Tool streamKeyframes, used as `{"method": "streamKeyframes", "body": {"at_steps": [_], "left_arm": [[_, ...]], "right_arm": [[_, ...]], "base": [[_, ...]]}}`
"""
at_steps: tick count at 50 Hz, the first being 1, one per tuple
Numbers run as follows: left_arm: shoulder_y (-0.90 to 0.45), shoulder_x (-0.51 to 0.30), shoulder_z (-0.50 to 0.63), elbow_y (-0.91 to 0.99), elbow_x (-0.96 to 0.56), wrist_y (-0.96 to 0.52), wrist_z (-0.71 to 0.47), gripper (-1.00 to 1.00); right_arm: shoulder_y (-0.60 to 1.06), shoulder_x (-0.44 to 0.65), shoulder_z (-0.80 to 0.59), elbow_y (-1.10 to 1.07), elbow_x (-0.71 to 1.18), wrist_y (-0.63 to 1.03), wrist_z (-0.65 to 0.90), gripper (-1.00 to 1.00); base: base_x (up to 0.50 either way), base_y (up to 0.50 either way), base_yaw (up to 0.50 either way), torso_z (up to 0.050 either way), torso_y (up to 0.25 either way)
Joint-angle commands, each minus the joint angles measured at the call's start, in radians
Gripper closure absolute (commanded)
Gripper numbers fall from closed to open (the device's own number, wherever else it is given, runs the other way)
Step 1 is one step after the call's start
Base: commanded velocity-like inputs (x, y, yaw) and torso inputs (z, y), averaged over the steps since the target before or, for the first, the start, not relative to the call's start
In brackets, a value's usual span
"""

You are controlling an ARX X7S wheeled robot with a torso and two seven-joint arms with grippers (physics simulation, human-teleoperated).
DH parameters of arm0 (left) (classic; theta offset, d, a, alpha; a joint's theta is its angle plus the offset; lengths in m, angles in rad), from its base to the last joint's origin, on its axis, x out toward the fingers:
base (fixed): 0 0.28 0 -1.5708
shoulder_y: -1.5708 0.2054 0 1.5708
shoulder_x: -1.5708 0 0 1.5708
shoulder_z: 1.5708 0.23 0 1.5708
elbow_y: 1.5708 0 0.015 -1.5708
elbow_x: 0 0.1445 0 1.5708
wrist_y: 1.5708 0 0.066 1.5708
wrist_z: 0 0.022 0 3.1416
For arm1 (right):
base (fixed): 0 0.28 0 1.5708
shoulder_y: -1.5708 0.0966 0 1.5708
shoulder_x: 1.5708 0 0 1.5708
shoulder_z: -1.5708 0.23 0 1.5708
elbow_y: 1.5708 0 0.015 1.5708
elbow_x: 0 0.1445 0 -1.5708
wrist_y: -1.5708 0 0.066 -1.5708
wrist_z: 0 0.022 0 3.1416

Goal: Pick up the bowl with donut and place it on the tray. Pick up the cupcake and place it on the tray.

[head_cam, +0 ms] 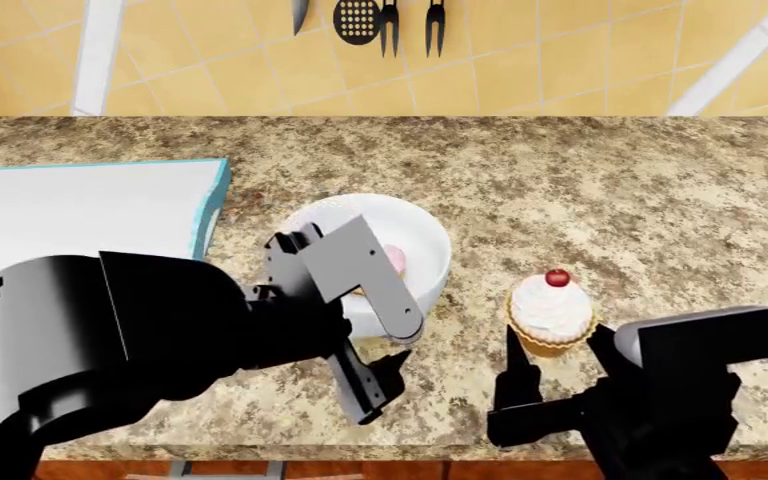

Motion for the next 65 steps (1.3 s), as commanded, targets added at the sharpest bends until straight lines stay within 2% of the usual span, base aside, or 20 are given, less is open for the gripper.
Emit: {"method": "streamKeyframes", "body": {"at_steps": [1, 34, 35, 49, 65], "left_arm": [[-0.007, 0.001, 0.057, -0.055, 0.043, 0.039, 0.080, -1.00], [0.007, 0.006, 0.128, -0.177, 0.111, 0.099, 0.147, -1.00], [0.007, 0.006, 0.129, -0.178, 0.113, 0.101, 0.147, 1.00], [0.015, -0.017, 0.131, -0.118, 0.133, 0.165, 0.161, 1.00], [0.013, -0.049, 0.062, -0.031, 0.076, 0.213, 0.166, 1.00]], "right_arm": [[0.017, -0.007, 0.000, 0.009, -0.005, 0.019, -0.008, 1.00], [0.041, -0.025, -0.014, 0.029, -0.006, 0.039, -0.018, 1.00], [0.041, -0.026, -0.014, 0.029, -0.006, 0.039, -0.019, 1.00], [0.025, -0.025, -0.014, 0.033, -0.023, 0.026, -0.029, 1.00], [0.015, -0.019, -0.008, 0.025, -0.031, 0.014, -0.026, 1.00]], "base": [[0.00, 0.00, 0.00, 0.000, 0.000], [0.00, 0.00, 0.00, 0.000, 0.000], [0.00, 0.00, 0.00, 0.000, 0.000], [0.00, 0.00, 0.00, 0.000, 0.000], [0.00, 0.00, 0.00, 0.000, 0.000]]}}
